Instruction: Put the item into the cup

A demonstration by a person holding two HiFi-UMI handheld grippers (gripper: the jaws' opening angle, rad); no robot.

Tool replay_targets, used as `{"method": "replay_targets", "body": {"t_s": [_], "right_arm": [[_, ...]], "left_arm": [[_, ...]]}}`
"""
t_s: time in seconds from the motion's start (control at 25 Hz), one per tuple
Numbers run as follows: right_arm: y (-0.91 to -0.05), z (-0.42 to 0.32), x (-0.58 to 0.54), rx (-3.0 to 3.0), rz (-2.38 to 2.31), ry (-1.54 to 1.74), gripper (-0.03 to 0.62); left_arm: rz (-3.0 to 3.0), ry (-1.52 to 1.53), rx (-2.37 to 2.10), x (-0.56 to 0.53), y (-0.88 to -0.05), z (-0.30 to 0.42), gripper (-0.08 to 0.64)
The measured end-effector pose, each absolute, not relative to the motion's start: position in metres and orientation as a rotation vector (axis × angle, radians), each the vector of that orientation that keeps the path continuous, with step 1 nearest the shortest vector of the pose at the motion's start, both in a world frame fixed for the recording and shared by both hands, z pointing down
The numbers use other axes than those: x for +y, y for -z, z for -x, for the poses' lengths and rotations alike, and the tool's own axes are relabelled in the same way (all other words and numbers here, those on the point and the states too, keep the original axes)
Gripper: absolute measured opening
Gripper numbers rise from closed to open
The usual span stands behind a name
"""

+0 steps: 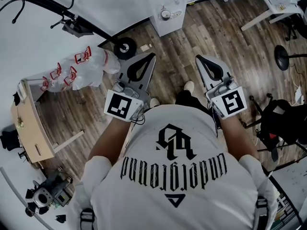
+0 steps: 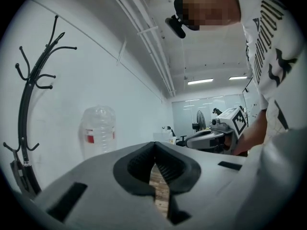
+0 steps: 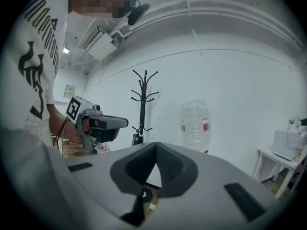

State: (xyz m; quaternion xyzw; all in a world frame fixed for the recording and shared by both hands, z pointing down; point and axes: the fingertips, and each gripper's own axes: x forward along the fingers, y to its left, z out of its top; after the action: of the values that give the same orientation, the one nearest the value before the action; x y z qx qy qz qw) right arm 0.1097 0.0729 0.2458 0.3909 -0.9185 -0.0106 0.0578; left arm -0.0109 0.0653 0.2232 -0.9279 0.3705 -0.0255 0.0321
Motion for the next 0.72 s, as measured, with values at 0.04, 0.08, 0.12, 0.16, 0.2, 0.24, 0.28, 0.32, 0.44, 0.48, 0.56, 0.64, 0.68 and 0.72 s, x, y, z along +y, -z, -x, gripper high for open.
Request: {"method": "replay_targets", "body": {"t_s": [0.04,0.08,0.12,0.16,0.2,0.24,0.28,0.32,0.44,0.48,0.56,0.64,0.68,0.72], "right_arm": [[-0.245,-0.101,0.082,-2.781,-1.195,0.032,0.005],[-0.243,-0.094,0.091,-2.779,-1.207,0.031,0.005],[-0.242,-0.086,0.099,-2.776,-1.221,0.03,0.005],[-0.24,-0.078,0.107,-2.772,-1.233,0.028,0.005],[-0.238,-0.07,0.115,-2.769,-1.244,0.029,0.005],[-0.236,-0.061,0.122,-2.766,-1.254,0.031,0.005],[-0.234,-0.052,0.128,-2.763,-1.262,0.035,0.005],[-0.232,-0.044,0.134,-2.76,-1.269,0.041,0.005],[-0.226,-0.019,0.152,-2.751,-1.289,0.06,0.005],[-0.224,-0.012,0.157,-2.749,-1.295,0.067,0.005],[-0.219,0.002,0.168,-2.744,-1.304,0.085,0.005],[-0.213,0.014,0.177,-2.742,-1.306,0.105,0.005],[-0.211,0.018,0.181,-2.744,-1.306,0.112,0.005],[-0.208,0.022,0.185,-2.747,-1.305,0.117,0.005]], "left_arm": [[2.862,0.077,1.137,0.074,-0.224,0.021,0.008],[2.864,0.076,1.13,0.082,-0.223,0.031,0.008],[2.866,0.073,1.123,0.091,-0.222,0.041,0.008],[2.87,0.07,1.116,0.098,-0.22,0.05,0.008],[2.876,0.065,1.111,0.105,-0.217,0.06,0.008],[2.88,0.061,1.104,0.112,-0.215,0.07,0.008],[2.878,0.055,1.095,0.118,-0.213,0.08,0.008],[2.873,0.049,1.085,0.123,-0.212,0.091,0.008],[2.869,0.035,1.068,0.138,-0.209,0.119,0.008],[2.867,0.035,1.068,0.142,-0.208,0.128,0.008],[2.867,0.038,1.072,0.149,-0.206,0.146,0.008],[2.87,0.029,1.074,0.154,-0.203,0.161,0.008],[2.871,0.023,1.072,0.157,-0.201,0.166,0.008],[2.871,0.019,1.067,0.159,-0.199,0.171,0.008]]}}
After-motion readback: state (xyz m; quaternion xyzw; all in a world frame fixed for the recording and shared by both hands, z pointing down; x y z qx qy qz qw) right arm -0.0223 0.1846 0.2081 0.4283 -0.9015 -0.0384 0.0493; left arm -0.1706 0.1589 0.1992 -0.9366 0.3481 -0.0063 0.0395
